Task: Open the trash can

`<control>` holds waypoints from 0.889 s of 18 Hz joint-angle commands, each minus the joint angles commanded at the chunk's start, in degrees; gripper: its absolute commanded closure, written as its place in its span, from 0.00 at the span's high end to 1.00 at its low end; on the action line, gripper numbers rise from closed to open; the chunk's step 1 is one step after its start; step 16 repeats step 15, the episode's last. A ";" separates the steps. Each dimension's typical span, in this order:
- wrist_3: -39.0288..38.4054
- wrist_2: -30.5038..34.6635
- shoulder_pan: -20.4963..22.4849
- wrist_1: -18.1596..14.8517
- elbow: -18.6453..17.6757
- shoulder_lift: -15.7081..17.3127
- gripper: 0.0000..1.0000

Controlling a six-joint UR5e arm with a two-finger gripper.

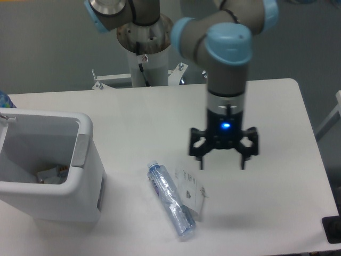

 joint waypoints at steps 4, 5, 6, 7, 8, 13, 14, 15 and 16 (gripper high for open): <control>7.46 1.49 0.54 -0.18 -0.26 -0.61 1.00; 9.31 2.89 0.54 -0.09 -0.61 -0.96 1.00; 11.68 4.03 0.37 0.00 -0.70 -0.97 1.00; 14.14 4.39 0.28 -0.09 -0.79 -1.05 1.00; 16.16 4.40 0.28 -0.18 -1.14 -1.14 1.00; 21.19 6.32 0.28 0.09 -3.07 -1.06 1.00; 21.28 6.68 0.28 0.09 -3.25 -0.97 1.00; 21.28 6.68 0.28 0.09 -3.25 -0.79 1.00; 21.28 6.68 0.28 0.09 -3.25 -0.79 1.00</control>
